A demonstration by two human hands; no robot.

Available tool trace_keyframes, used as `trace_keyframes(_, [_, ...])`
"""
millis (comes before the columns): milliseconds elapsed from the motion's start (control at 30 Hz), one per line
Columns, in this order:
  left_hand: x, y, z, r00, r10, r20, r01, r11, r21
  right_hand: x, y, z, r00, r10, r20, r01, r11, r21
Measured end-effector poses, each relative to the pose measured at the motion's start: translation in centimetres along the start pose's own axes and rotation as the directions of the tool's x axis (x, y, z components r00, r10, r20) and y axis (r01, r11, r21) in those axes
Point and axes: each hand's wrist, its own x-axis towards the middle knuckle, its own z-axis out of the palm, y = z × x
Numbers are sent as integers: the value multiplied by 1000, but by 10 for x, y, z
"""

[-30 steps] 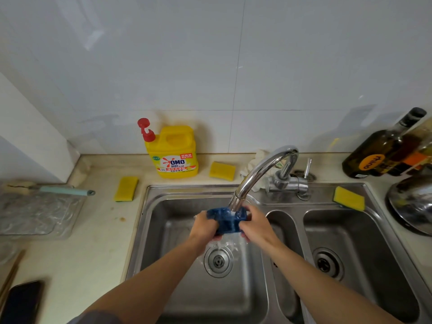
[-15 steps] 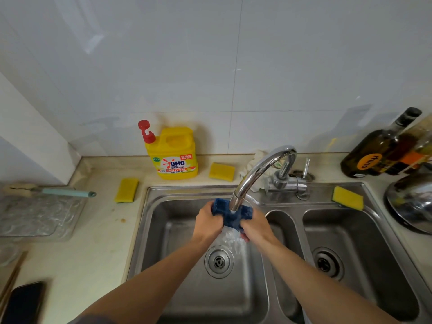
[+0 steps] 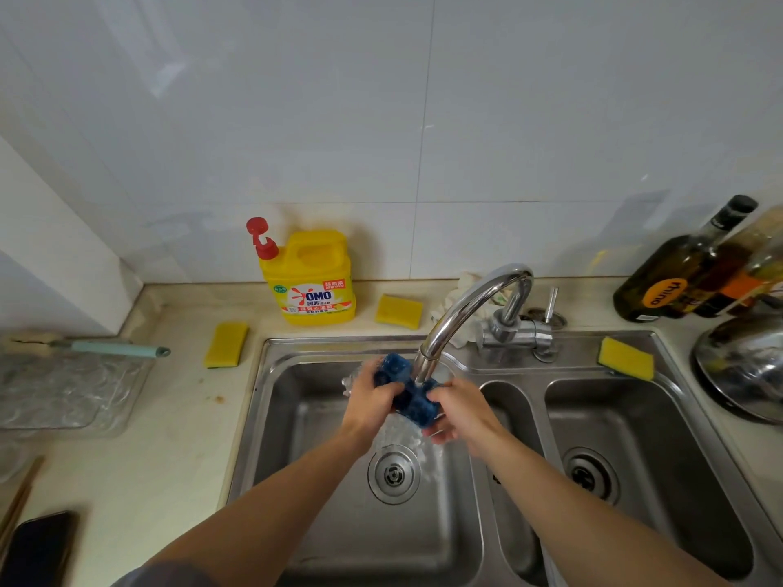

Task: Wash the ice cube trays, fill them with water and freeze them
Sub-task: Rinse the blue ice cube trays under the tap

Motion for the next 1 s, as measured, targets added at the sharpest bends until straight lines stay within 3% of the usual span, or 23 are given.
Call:
trace_keyframes(100, [-2, 4, 2, 991, 84, 102, -103, 974, 200, 1, 3, -3, 999, 24, -34, -24, 1000, -17])
trace_keyframes(200, [-2, 2, 7, 998, 66, -24, -55, 946, 319, 1, 5, 3, 999, -18, -33, 16, 998, -60])
trace_keyframes(300, [-5, -5, 14, 976, -106, -193, 133, 981, 138, 0, 6, 12, 995, -86, -42, 80, 989, -127])
trace_keyframes(400, [-11, -9, 24, 962, -239, -133, 241, 970, 0, -1, 8, 13, 991, -119, -66, 105, 977, -183])
trace_keyframes(433, [-13, -9, 25, 965, -234, -118, 236, 972, 6, -1, 8, 11, 990, -121, -69, 103, 969, -224])
trace_keyframes(500, [-11, -6, 23, 985, -121, -123, 142, 974, 178, -2, 6, 6, 990, -126, -63, 99, 941, -323])
trace_keyframes(567, [-8, -1, 22, 993, 37, -110, 11, 915, 403, -3, 3, 5, 992, -125, -24, 107, 920, -377])
trace_keyframes(633, [-7, 3, 22, 991, 99, -89, -43, 870, 491, -3, 1, 6, 990, -142, 26, 140, 908, -394])
trace_keyframes(733, [-3, 3, 22, 995, 76, -71, -35, 884, 466, -4, -1, 10, 983, -181, 44, 182, 891, -417])
trace_keyframes(900, [4, 1, 16, 990, -96, -103, 123, 942, 313, -6, -3, 11, 983, -169, 69, 183, 891, -415])
trace_keyframes(1000, [4, 1, 12, 993, -95, -74, 110, 965, 238, -5, -4, 10, 989, -122, 81, 141, 940, -309])
